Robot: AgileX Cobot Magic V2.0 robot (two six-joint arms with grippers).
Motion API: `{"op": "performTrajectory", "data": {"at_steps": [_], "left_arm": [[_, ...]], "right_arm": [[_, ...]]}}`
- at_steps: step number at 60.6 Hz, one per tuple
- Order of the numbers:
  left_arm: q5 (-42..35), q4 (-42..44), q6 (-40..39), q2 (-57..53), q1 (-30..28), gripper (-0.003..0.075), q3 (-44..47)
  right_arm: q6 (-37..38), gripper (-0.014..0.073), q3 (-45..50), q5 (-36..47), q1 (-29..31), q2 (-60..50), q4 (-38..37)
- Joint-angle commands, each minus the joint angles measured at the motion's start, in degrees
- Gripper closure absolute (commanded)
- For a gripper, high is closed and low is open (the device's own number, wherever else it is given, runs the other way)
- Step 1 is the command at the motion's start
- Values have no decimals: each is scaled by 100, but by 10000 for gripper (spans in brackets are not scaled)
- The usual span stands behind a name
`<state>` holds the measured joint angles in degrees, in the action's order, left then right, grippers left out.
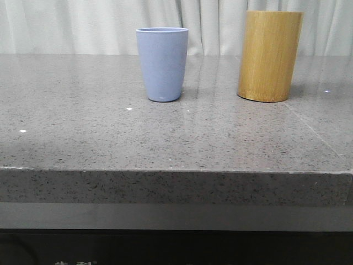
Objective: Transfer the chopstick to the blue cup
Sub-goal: 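Carry the pink chopstick over and lower it into the blue cup, then open the right gripper to release the chopstick in the cup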
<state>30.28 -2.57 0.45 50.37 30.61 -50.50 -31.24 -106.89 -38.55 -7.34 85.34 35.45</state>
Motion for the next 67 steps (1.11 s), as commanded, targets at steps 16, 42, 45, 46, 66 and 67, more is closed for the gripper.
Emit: {"op": "performTrajectory", "data": {"at_steps": [16, 42, 45, 46, 66, 67], "left_arm": [[-449, -13, -45, -32, 31, 349, -159], [-449, -13, -45, -32, 31, 422, -159], [-449, -13, -45, -32, 31, 428, -159], [-449, -13, -45, -32, 31, 428, -159], [-449, -13, -45, -32, 31, 428, -159], [-449, -13, -45, -32, 31, 428, -159]], "right_arm": [[-148, 662, -359, 464, -1386, 46, 92], [-206, 662, -359, 695, -1695, 1298, 92], [-206, 659, -359, 695, -1695, 1395, 92], [-206, 657, -359, 686, -1695, 1417, 92], [-206, 153, -359, 573, -1684, 1567, 87], [-206, 139, -359, 573, -1684, 1554, 87]]}}
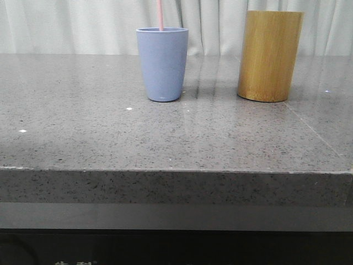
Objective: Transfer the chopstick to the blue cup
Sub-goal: 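Open the right gripper to release the chopstick in the cup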
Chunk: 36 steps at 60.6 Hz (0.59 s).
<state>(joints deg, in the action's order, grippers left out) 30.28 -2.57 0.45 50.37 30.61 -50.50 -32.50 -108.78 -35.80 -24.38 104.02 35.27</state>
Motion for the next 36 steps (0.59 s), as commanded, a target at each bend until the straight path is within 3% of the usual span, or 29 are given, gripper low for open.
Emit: {"op": "performTrajectory", "data": {"at_steps": [1, 8, 17, 36], "left_arm": [[-449, -13, -45, -32, 31, 428, -159], [-449, -13, -45, -32, 31, 428, -159], [-449, -13, -45, -32, 31, 428, -159], [-449, -13, -45, -32, 31, 428, -159]], "right_arm": [[-79, 133, -171, 299, 20, -322, 105], [-79, 128, -171, 154, 24, -516, -10], [29, 130, -171, -601, 24, -952, -765], [2520, 195, 196, -2295, 26, -2048, -3251]]}}
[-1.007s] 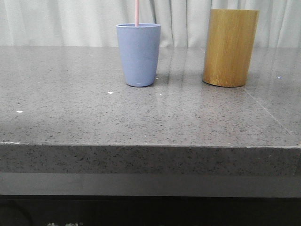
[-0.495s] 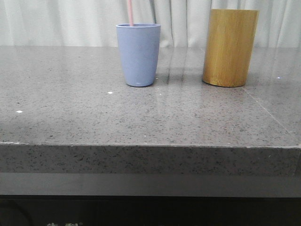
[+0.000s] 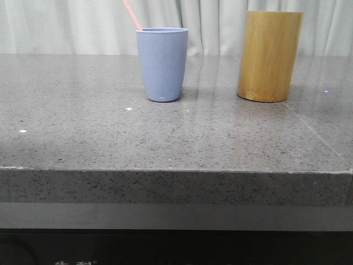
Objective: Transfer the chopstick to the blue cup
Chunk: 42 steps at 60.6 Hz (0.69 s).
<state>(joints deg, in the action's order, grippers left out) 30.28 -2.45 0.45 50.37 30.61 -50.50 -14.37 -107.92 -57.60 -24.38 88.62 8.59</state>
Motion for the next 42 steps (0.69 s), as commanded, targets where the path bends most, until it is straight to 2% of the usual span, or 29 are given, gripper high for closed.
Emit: {"op": "performTrajectory", "data": {"at_steps": [1, 7, 28, 42], "left_arm": [[-449, -25, -45, -32, 31, 428, -159], [-449, -25, -45, -32, 31, 428, -159], [-439, -25, -45, -32, 31, 428, -159], [-439, -25, -45, -32, 31, 428, -159]], "right_arm": [[766, 195, 195, -129, 26, -598, -672], [918, 195, 907, 68, 31, -1041, -859], [1507, 195, 3969, 1722, 31, -3277, -859], [1649, 195, 5263, 1978, 31, -4781, -859]]}}
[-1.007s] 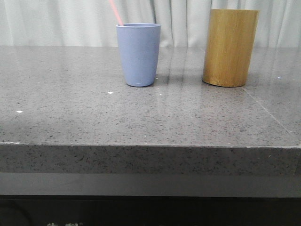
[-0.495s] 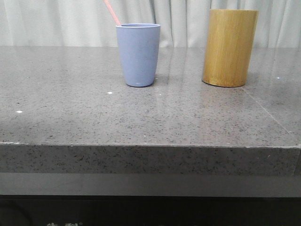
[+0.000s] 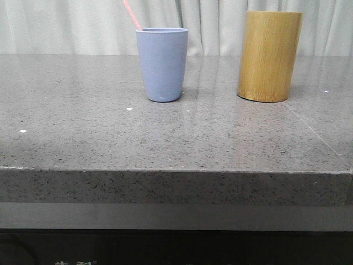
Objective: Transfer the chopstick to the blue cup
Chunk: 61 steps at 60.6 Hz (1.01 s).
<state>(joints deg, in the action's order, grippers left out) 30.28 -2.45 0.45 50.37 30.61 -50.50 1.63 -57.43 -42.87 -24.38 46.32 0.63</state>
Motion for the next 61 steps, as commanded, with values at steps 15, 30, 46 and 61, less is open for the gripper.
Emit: {"op": "performTrajectory", "data": {"at_steps": [15, 30, 46, 61], "left_arm": [[-439, -25, -45, -32, 31, 428, -159], [-439, -25, -45, -32, 31, 542, -159], [-441, -25, -45, -32, 31, 739, -159], [-441, -25, -45, -32, 31, 739, -159]], "right_arm": [[50, 195, 880, 481, 31, -1451, -63], [50, 403, 906, 417, 31, -1471, -63], [45, 661, 906, 373, 31, -1472, -63], [45, 662, 906, 288, 31, -1472, -63]]}}
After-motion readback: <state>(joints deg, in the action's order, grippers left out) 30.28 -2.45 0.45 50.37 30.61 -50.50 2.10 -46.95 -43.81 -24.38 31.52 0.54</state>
